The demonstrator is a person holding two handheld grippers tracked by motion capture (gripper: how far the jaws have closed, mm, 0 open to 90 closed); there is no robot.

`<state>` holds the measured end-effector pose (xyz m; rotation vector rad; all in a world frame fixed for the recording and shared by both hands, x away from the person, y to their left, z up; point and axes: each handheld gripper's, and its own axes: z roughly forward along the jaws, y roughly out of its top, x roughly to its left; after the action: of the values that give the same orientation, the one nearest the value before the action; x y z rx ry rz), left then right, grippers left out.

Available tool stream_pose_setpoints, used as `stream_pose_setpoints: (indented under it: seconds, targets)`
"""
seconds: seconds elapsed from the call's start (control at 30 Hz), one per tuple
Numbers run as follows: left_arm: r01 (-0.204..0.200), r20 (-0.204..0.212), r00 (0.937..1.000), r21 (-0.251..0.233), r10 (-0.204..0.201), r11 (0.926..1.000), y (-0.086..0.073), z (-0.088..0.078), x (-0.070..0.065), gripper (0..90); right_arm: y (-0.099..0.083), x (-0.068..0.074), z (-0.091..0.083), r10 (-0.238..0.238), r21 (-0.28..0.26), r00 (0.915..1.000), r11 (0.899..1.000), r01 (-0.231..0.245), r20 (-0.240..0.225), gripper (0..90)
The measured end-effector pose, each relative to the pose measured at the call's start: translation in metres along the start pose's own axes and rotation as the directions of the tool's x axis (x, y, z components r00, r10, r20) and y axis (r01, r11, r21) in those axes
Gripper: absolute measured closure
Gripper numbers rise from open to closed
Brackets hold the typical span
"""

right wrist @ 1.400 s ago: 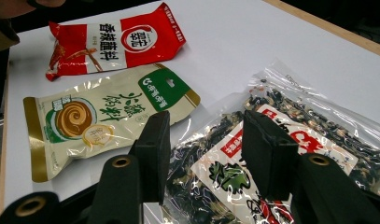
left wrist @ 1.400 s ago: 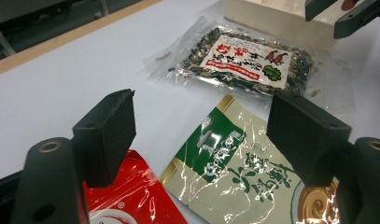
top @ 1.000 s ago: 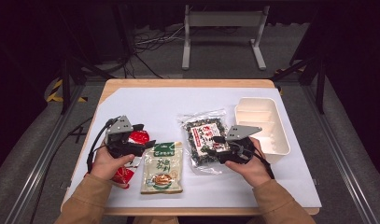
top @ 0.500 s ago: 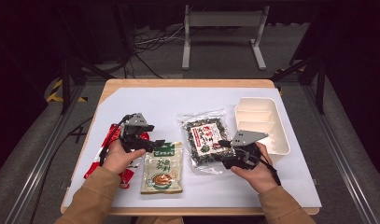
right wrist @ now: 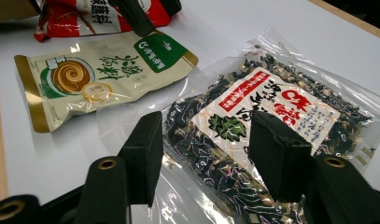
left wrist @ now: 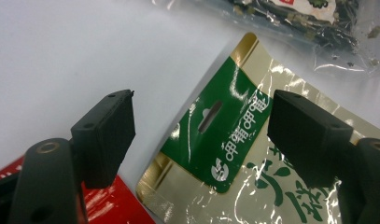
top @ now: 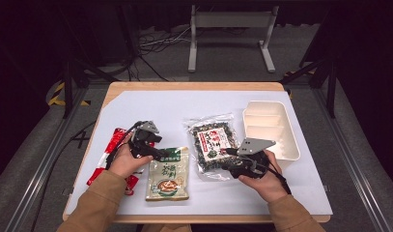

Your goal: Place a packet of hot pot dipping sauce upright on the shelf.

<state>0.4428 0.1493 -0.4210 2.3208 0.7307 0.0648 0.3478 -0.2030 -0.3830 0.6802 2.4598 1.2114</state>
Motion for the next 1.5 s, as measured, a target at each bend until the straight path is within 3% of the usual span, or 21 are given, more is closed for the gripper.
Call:
stream_pose_setpoints:
  seconds: [0.13, 0.53, 0.8, 0.93, 1.23, 1.43, 1.5]
  targets:
    - [-0.004, -0.006, 1.0000, 0.025, 0.004, 0.9997, 0.000, 0.003, -0.001, 25.0, 0.000, 0.000, 0.002, -0.003, 0.006, 1.0000, 1.000, 0.003, -0.002, 45.2]
    - [-0.017, 0.032, 0.9994, 0.068, 0.015, 0.9976, -0.001, 0.013, -0.002, 28.2, 0.000, 0.003, 0.005, -0.011, 0.020, 0.9998, 1.000, 0.011, -0.019, 44.9]
    - [-0.051, 0.016, 0.9986, 0.088, 0.050, 0.9948, -0.001, 0.014, -0.006, 31.3, 0.001, 0.005, 0.006, -0.020, 0.021, 0.9996, 1.000, 0.021, -0.021, 45.0]
    - [-0.073, -0.025, 0.9968, 0.098, 0.076, 0.9925, -0.002, 0.012, -0.010, 37.2, 0.001, 0.005, 0.007, -0.022, 0.020, 0.9995, 1.000, 0.022, -0.022, 45.0]
    - [-0.139, -0.096, 0.9836, 0.134, 0.152, 0.9812, -0.003, 0.010, -0.021, 49.1, 0.003, 0.006, 0.009, -0.034, 0.024, 0.9990, 0.999, 0.035, -0.027, 45.4]
    - [-0.153, -0.075, 0.9837, 0.123, 0.163, 0.9804, -0.002, 0.007, -0.024, 63.0, 0.003, 0.007, 0.011, -0.038, 0.022, 0.9988, 0.999, 0.039, -0.030, 45.4]
    - [-0.150, -0.069, 0.9848, 0.125, 0.159, 0.9808, -0.002, 0.007, -0.023, 63.9, 0.003, 0.007, 0.011, -0.037, 0.023, 0.9989, 0.999, 0.038, -0.030, 45.4]
